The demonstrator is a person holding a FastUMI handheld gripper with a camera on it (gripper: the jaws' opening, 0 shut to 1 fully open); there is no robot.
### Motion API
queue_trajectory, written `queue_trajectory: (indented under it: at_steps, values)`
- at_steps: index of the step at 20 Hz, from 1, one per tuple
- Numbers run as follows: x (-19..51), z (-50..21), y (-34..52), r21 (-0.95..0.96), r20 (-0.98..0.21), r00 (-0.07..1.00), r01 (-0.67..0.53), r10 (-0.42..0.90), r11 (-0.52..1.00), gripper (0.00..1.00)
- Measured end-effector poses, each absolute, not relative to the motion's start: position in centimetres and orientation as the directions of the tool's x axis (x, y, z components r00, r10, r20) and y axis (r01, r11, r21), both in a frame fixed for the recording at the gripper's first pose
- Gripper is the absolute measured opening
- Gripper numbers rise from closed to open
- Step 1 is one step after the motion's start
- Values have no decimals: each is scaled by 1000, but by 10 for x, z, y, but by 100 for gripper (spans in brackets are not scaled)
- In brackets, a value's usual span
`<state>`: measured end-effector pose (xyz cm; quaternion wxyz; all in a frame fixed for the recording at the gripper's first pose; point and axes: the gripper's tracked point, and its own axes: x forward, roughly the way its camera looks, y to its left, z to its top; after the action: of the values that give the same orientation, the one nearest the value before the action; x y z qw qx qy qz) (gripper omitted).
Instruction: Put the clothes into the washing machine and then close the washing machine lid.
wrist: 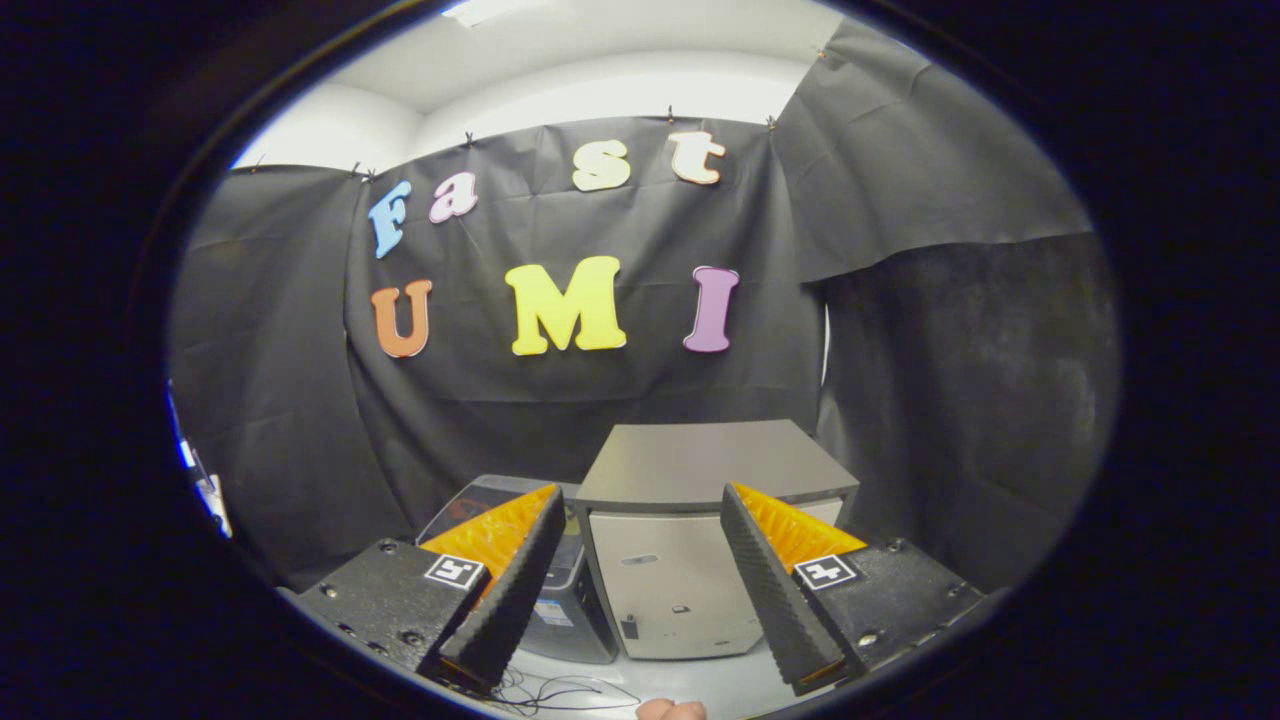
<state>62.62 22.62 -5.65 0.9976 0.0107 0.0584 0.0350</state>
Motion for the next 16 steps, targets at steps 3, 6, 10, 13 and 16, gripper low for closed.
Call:
queue_trajectory:
  at_steps: [3, 6, 10, 13, 16]
  values:
    - [624, -54, 226, 49, -109, 993, -42, 47, 998, 98]
    - [626, -54, 224, 38, -106, 994, -29, 32, 999, 98]
    - [623, -54, 225, 54, -106, 994, -20, 26, 998, 98]
    - [623, -54, 223, 43, -106, 994, -14, 19, 999, 98]
    - [623, -54, 223, 42, -107, 994, -10, 15, 999, 98]
